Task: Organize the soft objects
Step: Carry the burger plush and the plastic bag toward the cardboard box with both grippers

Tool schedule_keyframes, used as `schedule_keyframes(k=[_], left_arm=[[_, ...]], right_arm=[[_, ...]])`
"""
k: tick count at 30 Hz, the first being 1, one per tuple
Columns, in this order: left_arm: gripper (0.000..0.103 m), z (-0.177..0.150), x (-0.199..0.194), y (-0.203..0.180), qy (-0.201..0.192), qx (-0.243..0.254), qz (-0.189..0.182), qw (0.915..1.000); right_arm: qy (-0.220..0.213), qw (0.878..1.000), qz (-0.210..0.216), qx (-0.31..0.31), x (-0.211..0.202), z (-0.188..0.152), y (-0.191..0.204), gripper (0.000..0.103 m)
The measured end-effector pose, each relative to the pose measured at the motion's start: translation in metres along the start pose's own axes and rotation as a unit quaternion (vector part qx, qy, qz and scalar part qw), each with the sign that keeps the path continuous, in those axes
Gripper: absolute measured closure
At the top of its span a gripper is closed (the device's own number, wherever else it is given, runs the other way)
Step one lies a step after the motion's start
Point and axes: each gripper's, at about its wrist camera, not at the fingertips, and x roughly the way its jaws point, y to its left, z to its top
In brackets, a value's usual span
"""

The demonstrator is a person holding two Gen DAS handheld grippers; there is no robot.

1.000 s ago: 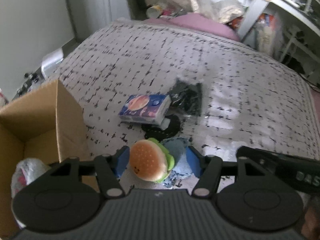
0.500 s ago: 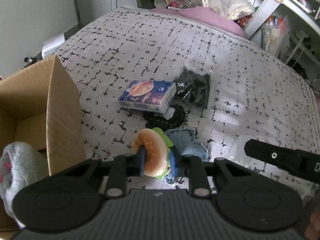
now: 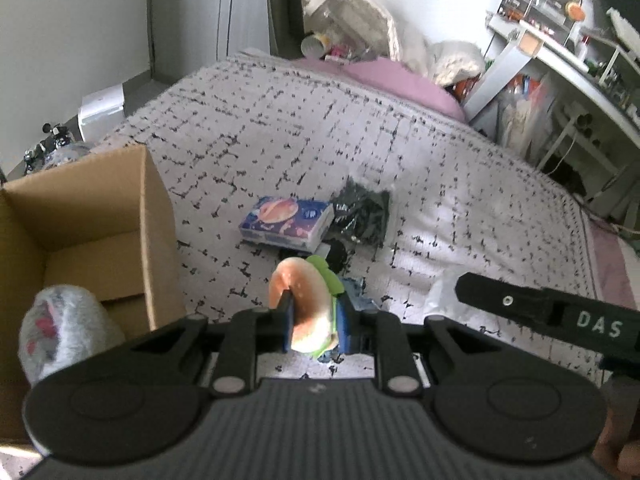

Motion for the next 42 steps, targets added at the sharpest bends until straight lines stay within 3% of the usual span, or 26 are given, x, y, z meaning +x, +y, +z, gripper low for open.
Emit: schedule_keyframes(k=[14,33,42], left_arm=[[0.083,0.0,-0.052,0.026,-0.053,-0.037,-0.019,0.9977],[0.083,-0.01,-0.108,0.076,-0.114,-0.074,-0.005,0.9907],[0.083,-0.009,-0.114,0.098,-0.105,-0.107,-0.011,0.9886]], right_arm=[[-0.036,0.998,0.004,-0.044,-0.025,-0.003,0.045,0.067],[-0.066,0.993,0.031,-0.095,-0.038,-0.013,0.11,0.067],[-0.057,0.992,0.045,-0.107,-0.03,-0.019,0.134,0.067]])
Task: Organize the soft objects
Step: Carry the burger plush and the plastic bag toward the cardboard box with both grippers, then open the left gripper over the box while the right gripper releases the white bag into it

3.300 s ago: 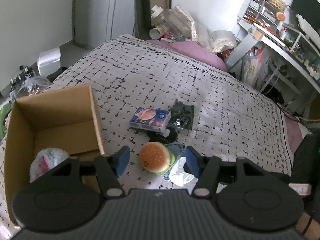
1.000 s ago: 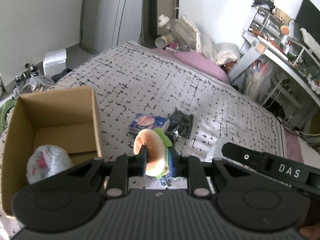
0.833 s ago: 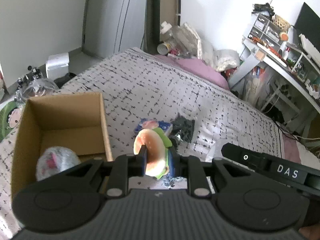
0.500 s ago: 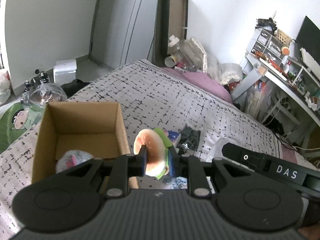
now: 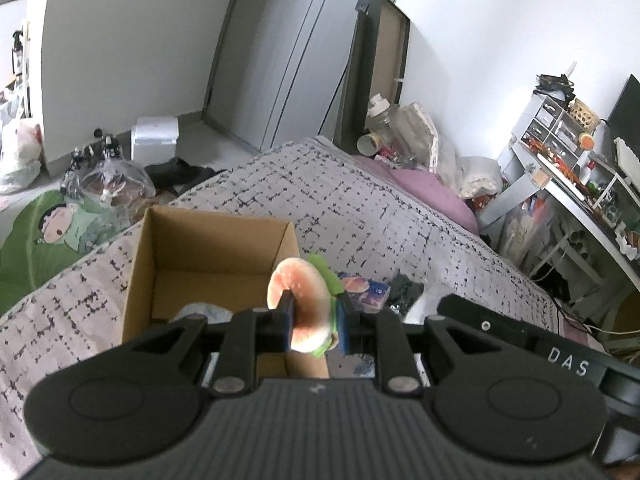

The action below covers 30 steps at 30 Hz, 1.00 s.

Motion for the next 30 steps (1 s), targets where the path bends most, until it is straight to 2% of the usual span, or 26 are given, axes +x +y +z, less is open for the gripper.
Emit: schedule_keyframes(k=[8,14,19,25,28,30], left_arm=[[0.083,-0.006,0.014,0.012,0.048,-0.028,-0.001,0.9985],[0.083,-0.016,0.032,0.026,0.098,-0.07,-0.009,0.9927],[0.082,-0.021,0.044,0.031,0.12,-0.091,-0.004,0.9886],[0.078,-0.022,0.05,0.036,0.124,-0.109,0.014,0.9862],[0.073,-0.021,0.046,0.04,0.121,-0.124,0.016,0.9847],[0.065,-0.017,0.041,0.043,0.115,-0.133,0.012,0.9844]], right_arm=[[0.008,1.0,0.008,-0.017,0.01,-0.004,0.02,0.067],[0.015,1.0,0.013,-0.02,0.017,-0.007,0.029,0.067],[0.028,1.0,0.006,-0.013,0.024,-0.011,0.027,0.067],[0.045,0.999,0.005,-0.006,0.03,-0.011,0.026,0.067],[0.055,0.998,0.006,-0.002,0.034,-0.009,0.027,0.067],[0.06,0.998,0.007,-0.002,0.037,-0.007,0.029,0.067]])
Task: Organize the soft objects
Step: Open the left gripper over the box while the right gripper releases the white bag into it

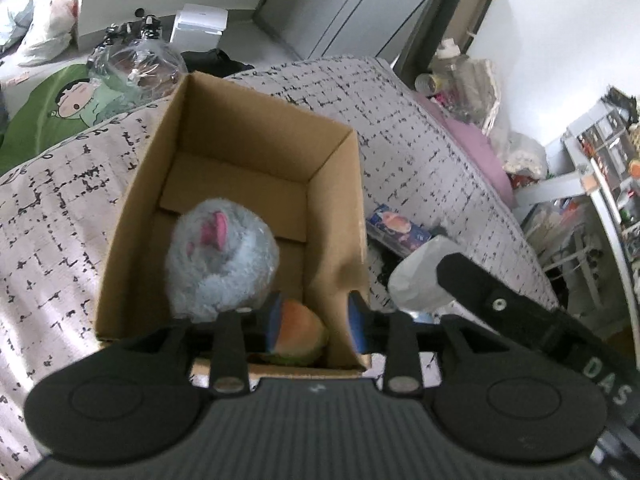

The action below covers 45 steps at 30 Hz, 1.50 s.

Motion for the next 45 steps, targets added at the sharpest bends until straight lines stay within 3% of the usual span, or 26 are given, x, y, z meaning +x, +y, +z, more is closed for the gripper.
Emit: schedule_keyframes(k=[3,16,20,23,25,28,33,36,40,45], left_arm=[[0.058,0.003,-0.009,0.002,-0.015,-0.006,-0.002,0.9999],[0.053,0.017,-0.034,0.021,-0.064,-0.034,0.03,0.9969],[0.04,0.021,-0.044,0.028,-0.087,-0.041,0.04,0.9946],[0.037,0.022,-0.048,0.031,-0.095,-0.042,0.046,0.9935],[0.035,0.023,-0.049,0.032,-0.098,-0.043,0.045,0.9933],[0.031,0.023,-0.049,0.033,-0.097,-0.039,0.047,0.9934],[0.024,0.023,-0.051,0.031,-0.093,-0.027,0.04,0.9945],[0.019,0.021,-0.053,0.026,-0.099,-0.018,0.048,0.9937],[0.018,0.018,-0.054,0.018,-0.107,-0.001,0.047,0.9932],[0.018,0.013,-0.057,0.008,-0.123,0.018,0.039,0.9915]], right_arm=[[0.005,1.0,-0.001,-0.003,0.004,0.005,0.005,0.067],[0.041,0.999,0.002,-0.01,0.029,0.012,0.021,0.067],[0.056,0.998,0.002,0.004,0.04,0.012,0.023,0.067],[0.066,0.998,-0.003,-0.006,0.047,0.008,0.03,0.066],[0.069,0.997,-0.005,-0.02,0.05,0.006,0.033,0.063],[0.068,0.997,-0.016,-0.03,0.048,0.004,0.036,0.05],[0.056,0.998,-0.02,-0.028,0.033,0.007,0.03,0.045],[0.043,0.998,-0.027,-0.033,0.019,0.008,0.024,0.037],[0.027,0.998,-0.027,-0.04,0.003,0.01,0.014,0.019],[0.011,0.998,-0.029,-0.046,-0.014,0.011,-0.002,0.01]])
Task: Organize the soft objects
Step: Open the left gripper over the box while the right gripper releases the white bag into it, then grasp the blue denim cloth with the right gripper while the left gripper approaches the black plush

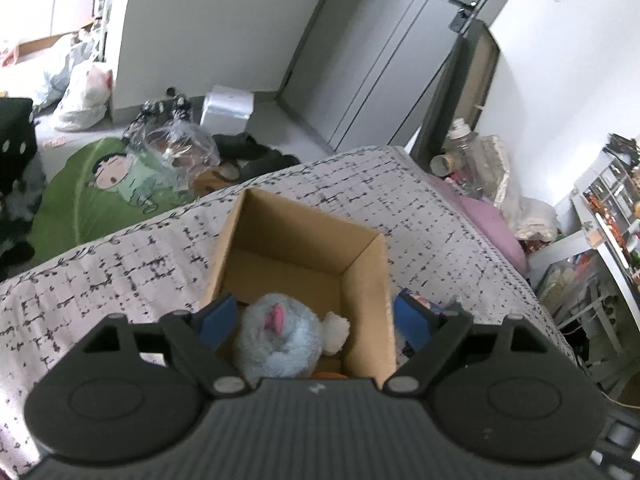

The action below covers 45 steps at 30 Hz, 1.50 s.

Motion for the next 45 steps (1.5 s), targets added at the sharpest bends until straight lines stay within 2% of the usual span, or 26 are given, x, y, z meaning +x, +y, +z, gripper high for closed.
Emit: schedule_keyframes(k=[2,6,17,25,30,35,37,42,45], left_arm=[[0.016,-0.002,-0.001,-0.006,-0.001,0.011,-0.006,0.9999],[0.004,-0.006,0.001,-0.021,0.004,0.037,-0.008,0.9993],[0.003,-0.019,0.006,-0.064,0.003,0.108,-0.016,0.994],[0.003,-0.035,0.016,-0.097,0.011,0.165,-0.03,0.9858],[0.004,-0.047,0.027,-0.11,0.034,0.188,-0.041,0.9807],[0.006,-0.054,0.034,-0.119,0.039,0.202,-0.062,0.9766],[0.009,-0.055,0.036,-0.122,0.037,0.205,-0.066,0.9758],[0.033,-0.055,0.047,-0.123,0.052,0.202,-0.071,0.9755],[0.042,-0.055,0.053,-0.123,0.059,0.203,-0.068,0.9751]], right_arm=[[-0.012,1.0,-0.002,0.0,-0.006,-0.002,-0.009,0.0],[-0.024,1.0,-0.011,0.005,-0.015,-0.006,-0.029,0.0],[-0.027,0.998,-0.038,0.043,-0.03,-0.013,-0.081,0.0],[-0.024,0.997,-0.031,0.061,-0.034,-0.016,-0.107,0.001],[-0.008,0.997,-0.024,0.072,-0.028,-0.023,-0.12,0.01],[0.013,0.996,-0.011,0.086,-0.017,-0.032,-0.133,0.027],[0.02,0.996,-0.004,0.09,-0.012,-0.034,-0.135,0.031],[0.04,0.993,0.011,0.107,0.007,-0.038,-0.141,0.039],[0.052,0.992,0.02,0.115,0.02,-0.039,-0.142,0.041]])
